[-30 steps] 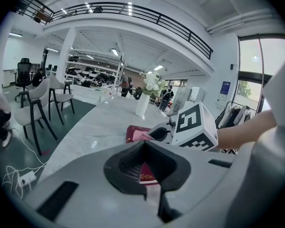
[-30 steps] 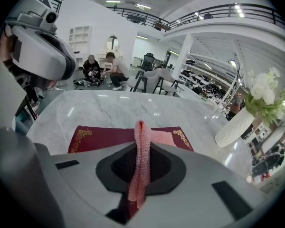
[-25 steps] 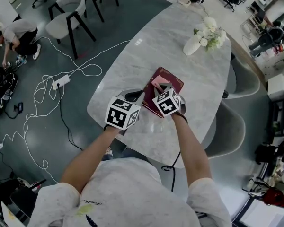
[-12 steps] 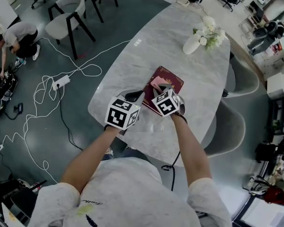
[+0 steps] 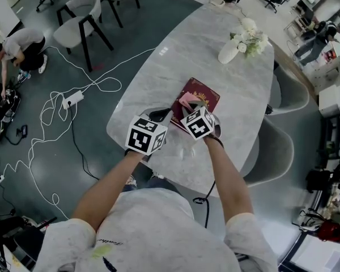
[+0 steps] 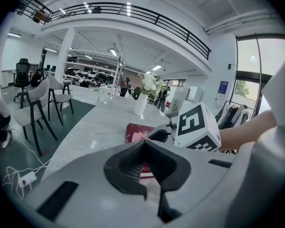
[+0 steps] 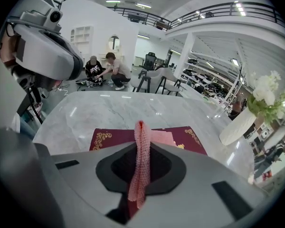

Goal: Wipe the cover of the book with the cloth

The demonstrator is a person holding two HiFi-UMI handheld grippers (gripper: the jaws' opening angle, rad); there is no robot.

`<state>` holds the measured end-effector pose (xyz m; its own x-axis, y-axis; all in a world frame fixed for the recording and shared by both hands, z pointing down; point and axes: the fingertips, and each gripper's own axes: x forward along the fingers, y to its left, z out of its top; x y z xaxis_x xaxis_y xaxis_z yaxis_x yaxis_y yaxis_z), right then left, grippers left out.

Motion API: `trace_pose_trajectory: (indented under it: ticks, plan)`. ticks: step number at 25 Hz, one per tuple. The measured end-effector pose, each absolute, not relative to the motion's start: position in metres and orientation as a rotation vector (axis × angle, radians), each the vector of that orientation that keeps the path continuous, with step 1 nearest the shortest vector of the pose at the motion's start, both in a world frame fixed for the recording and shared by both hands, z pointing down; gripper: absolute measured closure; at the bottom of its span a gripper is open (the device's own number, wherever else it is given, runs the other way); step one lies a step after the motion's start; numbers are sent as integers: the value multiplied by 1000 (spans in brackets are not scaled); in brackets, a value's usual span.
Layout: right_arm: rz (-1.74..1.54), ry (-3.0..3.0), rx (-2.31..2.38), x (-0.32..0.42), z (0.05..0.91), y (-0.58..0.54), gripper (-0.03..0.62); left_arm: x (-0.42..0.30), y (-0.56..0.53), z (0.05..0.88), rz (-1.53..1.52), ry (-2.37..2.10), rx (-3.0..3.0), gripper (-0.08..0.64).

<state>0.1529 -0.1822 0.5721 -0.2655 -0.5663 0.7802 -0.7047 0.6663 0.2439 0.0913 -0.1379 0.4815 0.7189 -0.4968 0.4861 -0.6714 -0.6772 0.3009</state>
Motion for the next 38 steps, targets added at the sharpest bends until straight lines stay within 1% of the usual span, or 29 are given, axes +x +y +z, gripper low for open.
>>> trace_pose_trajectory:
  ticks: [38]
  plan:
    - [205,-1922,1006,127,575,-149,572,70,-118,475,484,-840,2497,554]
